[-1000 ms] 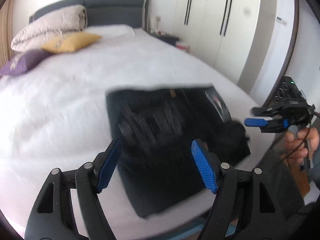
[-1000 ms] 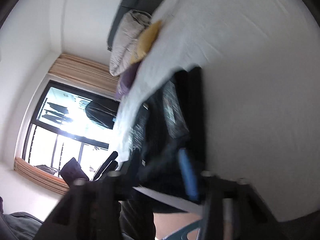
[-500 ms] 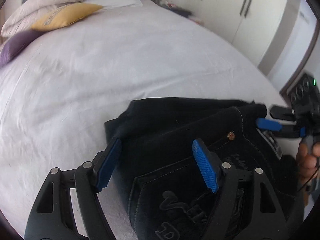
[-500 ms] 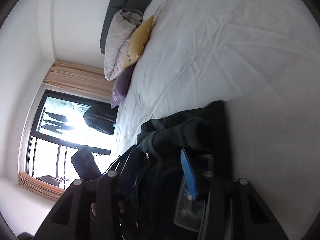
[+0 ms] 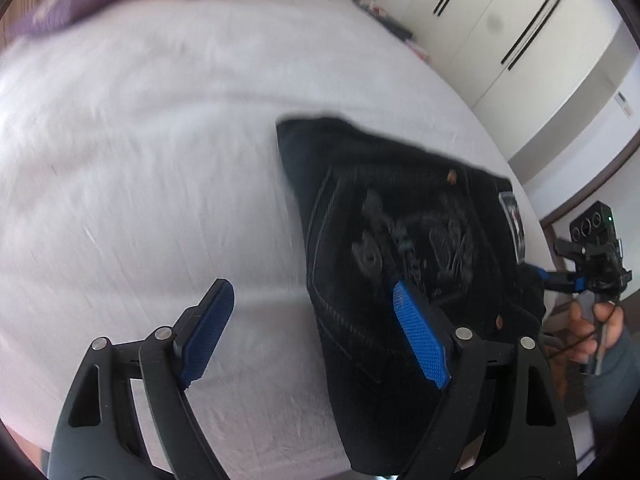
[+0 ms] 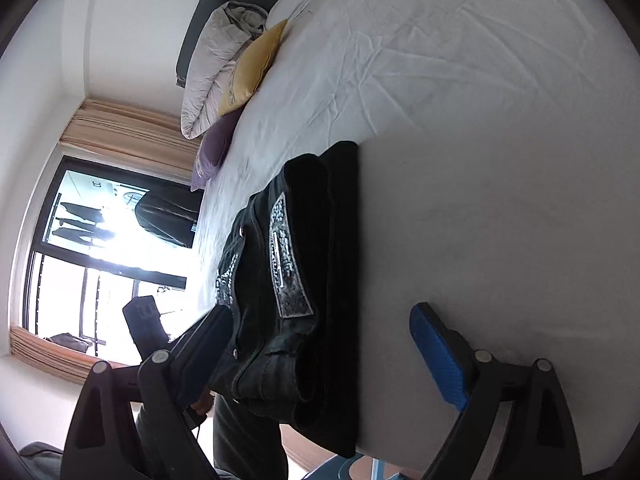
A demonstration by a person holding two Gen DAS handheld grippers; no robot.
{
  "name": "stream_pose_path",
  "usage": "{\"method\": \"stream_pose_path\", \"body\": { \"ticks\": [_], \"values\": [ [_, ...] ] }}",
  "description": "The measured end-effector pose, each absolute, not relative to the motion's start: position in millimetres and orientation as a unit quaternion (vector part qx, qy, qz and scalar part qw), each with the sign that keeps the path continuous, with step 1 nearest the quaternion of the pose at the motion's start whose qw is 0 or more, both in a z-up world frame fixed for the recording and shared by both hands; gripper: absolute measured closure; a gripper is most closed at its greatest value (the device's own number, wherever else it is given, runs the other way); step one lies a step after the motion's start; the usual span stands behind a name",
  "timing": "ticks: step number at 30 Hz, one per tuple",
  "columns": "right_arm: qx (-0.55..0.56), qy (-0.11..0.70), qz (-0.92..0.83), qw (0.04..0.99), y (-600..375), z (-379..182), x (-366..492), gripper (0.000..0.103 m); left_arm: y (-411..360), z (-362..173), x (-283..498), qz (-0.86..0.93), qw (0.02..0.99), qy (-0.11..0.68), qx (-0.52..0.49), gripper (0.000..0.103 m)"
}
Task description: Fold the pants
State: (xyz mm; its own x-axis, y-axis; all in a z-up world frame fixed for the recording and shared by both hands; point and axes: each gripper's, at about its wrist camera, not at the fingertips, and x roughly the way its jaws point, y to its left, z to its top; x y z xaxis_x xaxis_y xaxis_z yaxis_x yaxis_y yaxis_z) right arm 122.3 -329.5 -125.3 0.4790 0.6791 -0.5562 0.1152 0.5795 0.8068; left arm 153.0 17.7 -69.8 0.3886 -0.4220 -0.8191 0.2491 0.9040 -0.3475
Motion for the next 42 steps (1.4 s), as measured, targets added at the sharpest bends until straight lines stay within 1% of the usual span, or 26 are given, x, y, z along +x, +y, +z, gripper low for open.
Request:
{"method": "stream_pose_path", "body": {
  "ticks": [2,6,8,10,14,15,16,17,18,19,20,21,22,23,25,26,29,33,38,42],
  "values": [
    [0.420,0.482,0.200,0.742,-321.7,-123.8,129.1,0.009,15.3,-73.6,159.8,-0.218,0.819,0.523,-0.093,0.020],
    [0.377,0.531,0.200,0.732,-297.8,-128.0,143.6,0.009,11.6,-75.9,173.1,-0.235,0.806,0.533,-0.104,0.019],
    [0.394,0.533,0.195,0.723,-298.1,-131.1,151.1,0.009,12.4,-79.5,181.8,-0.242,0.795,0.543,-0.120,0.016],
    [0.411,0.534,0.191,0.714,-300.1,-133.3,155.5,0.009,12.0,-81.4,187.1,-0.245,0.790,0.548,-0.126,0.015],
    [0.378,0.546,0.197,0.721,-288.7,-130.7,159.4,0.015,0.2,-80.0,192.0,-0.247,0.786,0.556,-0.112,0.016],
    [0.372,0.547,0.201,0.722,-285.4,-130.5,159.7,0.022,-3.4,-79.4,192.8,-0.249,0.784,0.558,-0.109,0.019],
    [0.367,0.549,0.199,0.724,-283.5,-130.9,159.0,0.032,-7.2,-79.2,193.6,-0.253,0.781,0.561,-0.109,0.031],
    [0.362,0.552,0.193,0.726,-281.5,-131.9,160.2,0.038,-9.6,-79.6,194.0,-0.258,0.778,0.562,-0.114,0.046],
    [0.355,0.554,0.186,0.730,-281.5,-132.7,158.9,0.052,-12.4,-78.8,194.6,-0.257,0.777,0.563,-0.116,0.048],
    [0.345,0.556,0.176,0.735,-281.2,-133.0,159.1,0.063,-15.1,-77.7,194.5,-0.253,0.779,0.562,-0.111,0.051],
    [0.343,0.553,0.175,0.738,-282.4,-131.9,156.4,0.065,-16.0,-76.9,193.5,-0.252,0.781,0.561,-0.107,0.055],
    [0.341,0.549,0.176,0.742,-282.6,-130.3,154.4,0.069,-17.4,-75.4,192.7,-0.251,0.784,0.558,-0.104,0.058],
    [0.334,0.546,0.176,0.748,-282.2,-128.1,152.7,0.073,-18.4,-72.8,191.2,-0.249,0.787,0.555,-0.102,0.065],
    [0.323,0.542,0.175,0.756,-280.3,-123.3,150.9,0.075,-19.4,-70.7,190.5,-0.247,0.790,0.552,-0.100,0.072],
    [0.294,0.534,0.173,0.773,-272.0,-112.1,150.3,0.080,-21.9,-65.2,189.0,-0.245,0.796,0.546,-0.093,0.077],
    [0.283,0.531,0.172,0.780,-269.3,-106.6,149.9,0.081,-24.7,-63.2,189.2,-0.242,0.798,0.544,-0.092,0.080],
    [0.267,0.515,0.171,0.797,-263.3,-87.7,152.0,0.083,-27.9,-50.8,188.5,-0.240,0.806,0.534,-0.087,0.083],
    [0.254,0.482,0.180,0.819,-262.0,-52.4,163.2,0.084,-25.4,-14.2,199.9,-0.245,0.826,0.501,-0.087,0.083],
    [0.236,0.449,0.185,0.842,-267.2,-16.4,212.8,0.084,-24.5,27.3,247.4,-0.240,0.853,0.459,-0.068,0.083],
    [0.229,0.440,0.179,0.850,-272.0,-10.3,258.7,0.084,-27.9,29.5,293.2,-0.225,0.866,0.445,-0.045,0.083]
  ]
}}
